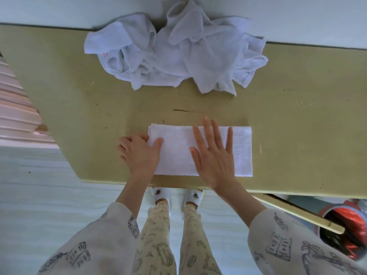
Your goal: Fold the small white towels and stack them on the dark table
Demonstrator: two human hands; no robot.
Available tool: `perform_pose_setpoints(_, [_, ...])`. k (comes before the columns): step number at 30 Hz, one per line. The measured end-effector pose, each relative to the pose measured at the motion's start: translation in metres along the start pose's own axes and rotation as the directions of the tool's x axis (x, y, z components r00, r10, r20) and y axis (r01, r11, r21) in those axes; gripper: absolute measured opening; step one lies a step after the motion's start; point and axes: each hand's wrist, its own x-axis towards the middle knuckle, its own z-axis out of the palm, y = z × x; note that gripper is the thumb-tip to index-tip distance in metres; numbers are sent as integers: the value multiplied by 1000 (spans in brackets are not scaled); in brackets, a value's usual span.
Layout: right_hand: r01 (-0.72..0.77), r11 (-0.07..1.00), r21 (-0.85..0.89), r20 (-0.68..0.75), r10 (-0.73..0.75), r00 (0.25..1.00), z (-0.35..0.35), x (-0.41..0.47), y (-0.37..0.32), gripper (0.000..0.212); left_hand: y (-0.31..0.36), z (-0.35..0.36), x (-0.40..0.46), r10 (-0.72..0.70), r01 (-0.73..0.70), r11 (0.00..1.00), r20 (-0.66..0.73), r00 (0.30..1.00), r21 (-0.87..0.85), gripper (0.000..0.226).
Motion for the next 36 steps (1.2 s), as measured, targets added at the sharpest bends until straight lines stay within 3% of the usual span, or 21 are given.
perform_pose_setpoints(3, [6, 1000, -24, 29, -5, 1000, 11, -2, -4, 54, 6, -3, 3, 1, -3, 999, 49, 999, 37, 37])
perform_pose_setpoints(5, [-7, 1000, -22, 29, 8, 1000, 17, -3, -3, 55, 6, -5, 2, 30, -28, 999, 68, 997, -32, 29])
perform_pose_setpoints(9, [-11, 1000, -24, 32, 12, 999, 18, -3, -4, 57, 3, -12, 0, 17, 8, 989, 168, 986, -146, 36])
perform_pose_setpoints(11, [-14, 1000, -16, 52, 15, 999, 16, -3, -5, 57, 1, -14, -1, 66, -37, 990, 209, 976, -139, 22])
perform_pose_setpoints(17, [-34, 999, 32, 143, 29, 989, 12, 2, -8, 59, 7, -27, -13, 297, -268, 936, 106, 949, -226, 15])
perform_pose_setpoints(20, [-59, 974, 220, 159, 24, 987, -7, 5, -5, 64, 20, -36, -26, 395, -373, 894, 43, 918, -250, 13])
perform_pose_setpoints(22, [-129, 869, 478, 98, 93, 991, -25, 1, 2, 56, 32, -38, -36, 453, -438, 862, 0, 892, -256, 10])
perform_pose_setpoints(24, [-255, 693, 675, 64, 289, 955, -45, -10, 18, 39, 46, -34, -48, 497, -481, 834, -11, 868, -269, 7])
perform_pose_setpoints(27, [-451, 343, 824, 226, 532, 816, -63, -24, 48, 23, 66, -14, -64, 546, -527, 814, 13, 838, -245, 13])
perform_pose_setpoints(29, [-508, 138, 850, 351, 572, 742, -65, -30, 68, 21, 78, 6, -73, 565, -551, 812, 18, 825, -192, 18])
perform_pose_setpoints(31, [-541, 59, 839, 419, 564, 712, -64, -33, 82, 19, 87, 27, -80, 586, -577, 803, 24, 810, -148, 17])
perform_pose_setpoints(36, [-588, 19, 809, 505, 490, 710, -56, -32, 92, 17, 95, 67, -90, 581, -577, 813, 122, 804, -70, 17])
